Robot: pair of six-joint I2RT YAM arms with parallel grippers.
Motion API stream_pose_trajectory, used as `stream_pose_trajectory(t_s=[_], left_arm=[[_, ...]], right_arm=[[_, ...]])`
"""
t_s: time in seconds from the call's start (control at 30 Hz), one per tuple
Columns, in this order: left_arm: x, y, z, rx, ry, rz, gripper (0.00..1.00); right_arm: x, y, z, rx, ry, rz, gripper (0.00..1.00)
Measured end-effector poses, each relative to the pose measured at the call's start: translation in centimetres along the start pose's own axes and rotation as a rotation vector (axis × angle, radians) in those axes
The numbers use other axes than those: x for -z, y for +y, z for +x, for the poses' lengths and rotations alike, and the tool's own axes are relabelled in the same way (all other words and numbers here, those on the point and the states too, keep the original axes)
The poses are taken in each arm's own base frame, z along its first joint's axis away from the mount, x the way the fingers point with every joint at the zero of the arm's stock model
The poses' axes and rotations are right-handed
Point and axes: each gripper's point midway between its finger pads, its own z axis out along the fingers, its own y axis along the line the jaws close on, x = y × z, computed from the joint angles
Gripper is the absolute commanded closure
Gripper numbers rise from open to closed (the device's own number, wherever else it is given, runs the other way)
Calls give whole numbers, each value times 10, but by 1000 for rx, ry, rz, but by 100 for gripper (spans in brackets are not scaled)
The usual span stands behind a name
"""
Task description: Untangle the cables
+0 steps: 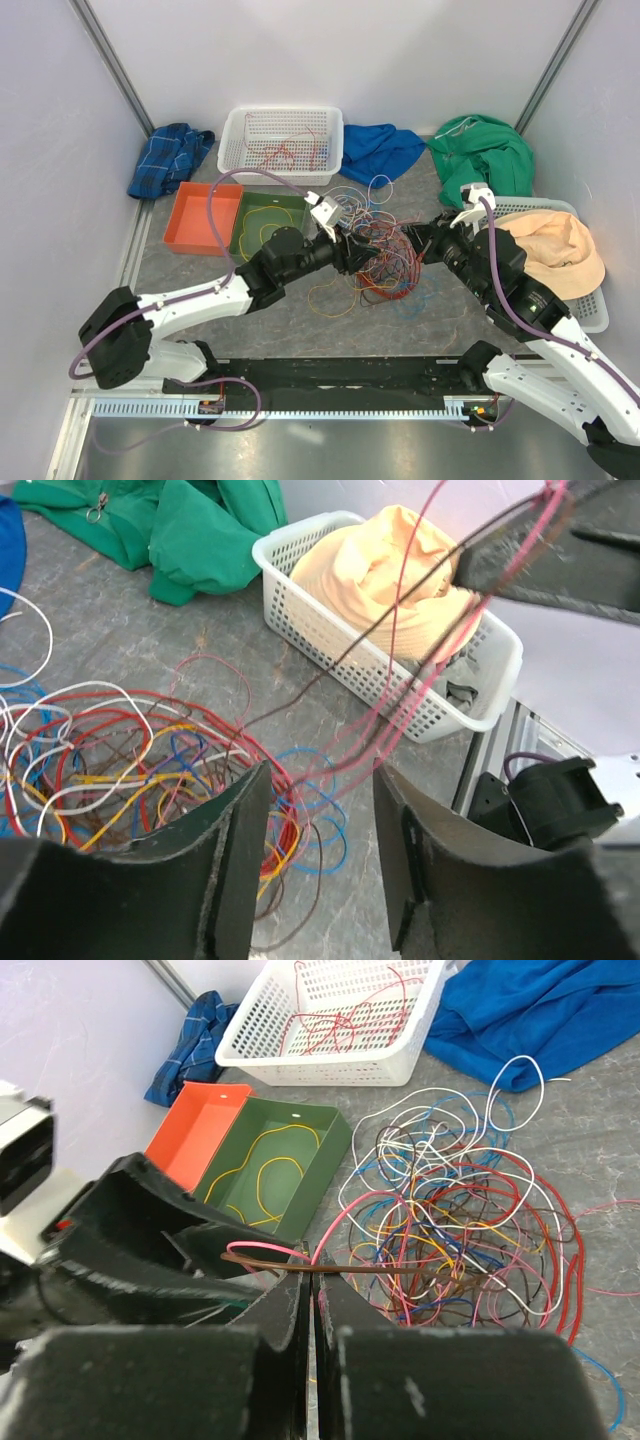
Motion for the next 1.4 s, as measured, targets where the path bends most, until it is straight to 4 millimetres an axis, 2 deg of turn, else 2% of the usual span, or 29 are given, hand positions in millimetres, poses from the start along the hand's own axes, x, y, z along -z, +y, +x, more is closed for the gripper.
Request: stream_pose_trajectory(t_s=[0.07, 0.1, 0.2, 0.23, 0.3, 0.33, 0.43, 0.5, 0.57, 0.7, 0.77, 0.87, 0.97, 1.2, 1.3, 1.4], left_arm=[[-9, 0, 0, -2, 3, 5, 84], [-12, 0, 0, -3, 4, 7, 98], [-17, 1, -6, -19, -5, 0, 98], [-18, 2, -8, -22, -10, -9, 98], [-15, 8, -12, -24, -9, -51, 98], [-13, 11, -15, -24, -7, -76, 98], [-2, 20, -37, -25, 2, -185, 98], [6, 18, -69, -32, -27, -233, 98], [18, 7, -116, -43, -102, -249, 98], [50, -23, -199, -53, -255, -228, 98], [61, -37, -233, -54, -314, -210, 98], [67, -51, -266, -54, -364, -190, 98], [60, -55, -279, -56, -366, -189, 98], [33, -52, -283, -79, -303, -214, 98], [32, -56, -296, -97, -311, -214, 98], [37, -63, -322, -129, -360, -221, 98]], right_arm=[[0, 1, 1, 0, 3, -6, 100], [0, 1, 1, -1, 4, -7, 100], [1, 1, 0, -1, 3, -7, 97], [2, 1, 0, 0, 1, -7, 77], [6, 0, 0, 0, 0, -5, 55], [9, -2, -1, 6, -4, -4, 39], [16, -6, -4, 7, -17, 8, 24], [21, -10, -6, 15, -27, 21, 20], [25, -13, -7, 20, -38, 34, 19], [29, -24, 0, 27, -34, 68, 19], [29, -27, 3, 30, -28, 76, 19], [28, -27, 7, 32, -23, 68, 20], [25, -21, 8, 27, -30, 34, 20], [10, -7, 18, 20, -23, -52, 21], [-1, -4, 30, 22, 5, -76, 21], [-9, -7, 45, 27, 39, -81, 21]])
